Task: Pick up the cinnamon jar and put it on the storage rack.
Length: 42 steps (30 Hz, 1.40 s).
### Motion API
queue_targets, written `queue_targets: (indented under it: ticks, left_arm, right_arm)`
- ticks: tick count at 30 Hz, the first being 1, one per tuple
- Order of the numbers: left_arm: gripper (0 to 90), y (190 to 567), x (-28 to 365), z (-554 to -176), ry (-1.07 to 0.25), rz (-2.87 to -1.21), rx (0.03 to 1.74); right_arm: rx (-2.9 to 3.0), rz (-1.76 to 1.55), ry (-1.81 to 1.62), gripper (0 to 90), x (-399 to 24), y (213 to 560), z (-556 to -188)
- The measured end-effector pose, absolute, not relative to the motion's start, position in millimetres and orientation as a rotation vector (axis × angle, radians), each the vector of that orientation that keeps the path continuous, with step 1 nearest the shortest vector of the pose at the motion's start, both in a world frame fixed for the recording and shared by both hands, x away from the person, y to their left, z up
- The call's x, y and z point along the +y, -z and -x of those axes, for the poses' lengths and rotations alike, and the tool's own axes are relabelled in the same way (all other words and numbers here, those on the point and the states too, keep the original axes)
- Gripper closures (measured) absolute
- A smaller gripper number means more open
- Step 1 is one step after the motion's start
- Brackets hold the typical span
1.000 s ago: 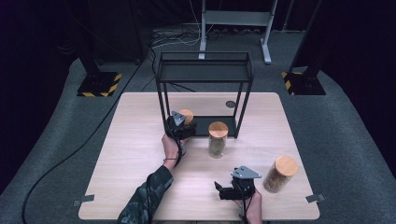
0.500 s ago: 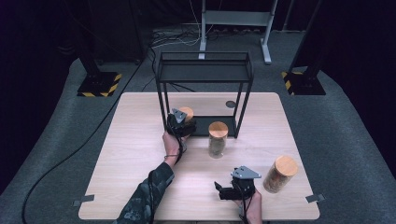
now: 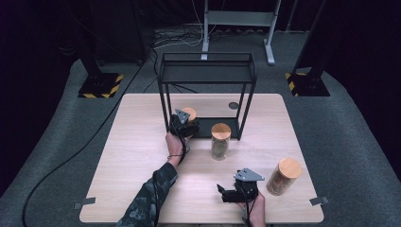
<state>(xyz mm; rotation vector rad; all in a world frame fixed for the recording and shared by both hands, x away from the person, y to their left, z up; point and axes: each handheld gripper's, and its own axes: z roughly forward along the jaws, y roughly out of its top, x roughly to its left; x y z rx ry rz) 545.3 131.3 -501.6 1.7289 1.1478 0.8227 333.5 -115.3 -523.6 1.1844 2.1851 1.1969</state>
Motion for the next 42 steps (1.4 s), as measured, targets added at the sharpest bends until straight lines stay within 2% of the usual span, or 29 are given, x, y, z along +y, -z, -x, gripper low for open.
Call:
queue_targets:
  ticks: [20, 42]
  left_arm:
    - [25.2, 514, 134, -559, -0.779, -1.701, 1.201]
    - [25.0, 513, 130, -568, -0.790, -1.702, 1.217]
  right_arm:
    - [2.189, -1.178, -1.193, 2.1, -115, 524, -334]
    - [2.185, -1.180, -1.188, 2.0, -115, 524, -333]
